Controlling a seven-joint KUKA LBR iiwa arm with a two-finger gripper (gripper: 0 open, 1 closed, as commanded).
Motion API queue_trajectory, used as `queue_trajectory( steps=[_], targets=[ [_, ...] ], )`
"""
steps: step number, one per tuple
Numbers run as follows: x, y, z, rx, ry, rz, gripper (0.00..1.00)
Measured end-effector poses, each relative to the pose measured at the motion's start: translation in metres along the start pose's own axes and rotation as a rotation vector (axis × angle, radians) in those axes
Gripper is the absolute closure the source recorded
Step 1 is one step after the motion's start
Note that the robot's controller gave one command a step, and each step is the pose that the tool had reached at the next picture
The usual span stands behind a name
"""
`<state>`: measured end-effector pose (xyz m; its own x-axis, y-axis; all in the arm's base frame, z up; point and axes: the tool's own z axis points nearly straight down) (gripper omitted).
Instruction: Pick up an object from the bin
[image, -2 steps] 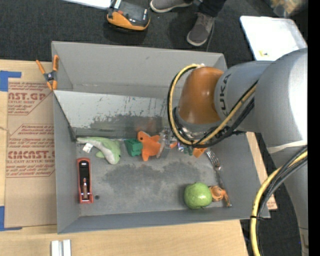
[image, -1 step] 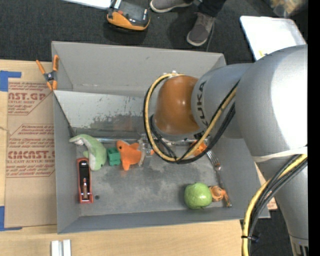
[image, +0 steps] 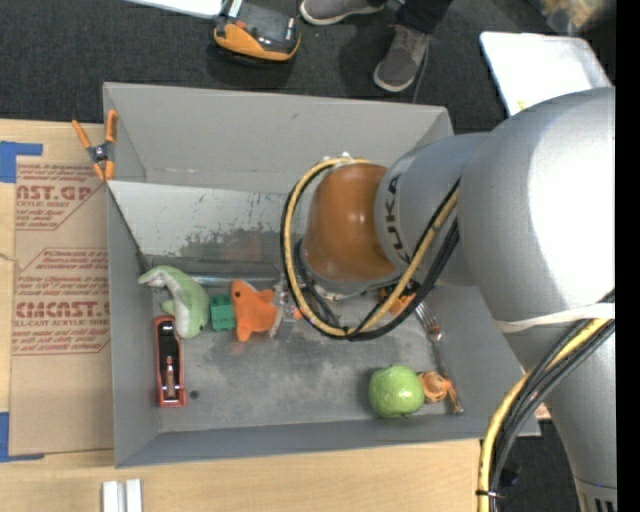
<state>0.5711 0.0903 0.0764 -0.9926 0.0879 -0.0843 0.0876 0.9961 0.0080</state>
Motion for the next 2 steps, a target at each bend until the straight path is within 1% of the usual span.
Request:
queue_trajectory(
  steps=[1, 2],
  targets=[
    [0.008, 0.011, -0.002, -0.001, -0.005, -0.061, 1.0],
    [0.046, 0.072, -0.003, 0.002, -0.008, 0.134, 1.0]
  ],
)
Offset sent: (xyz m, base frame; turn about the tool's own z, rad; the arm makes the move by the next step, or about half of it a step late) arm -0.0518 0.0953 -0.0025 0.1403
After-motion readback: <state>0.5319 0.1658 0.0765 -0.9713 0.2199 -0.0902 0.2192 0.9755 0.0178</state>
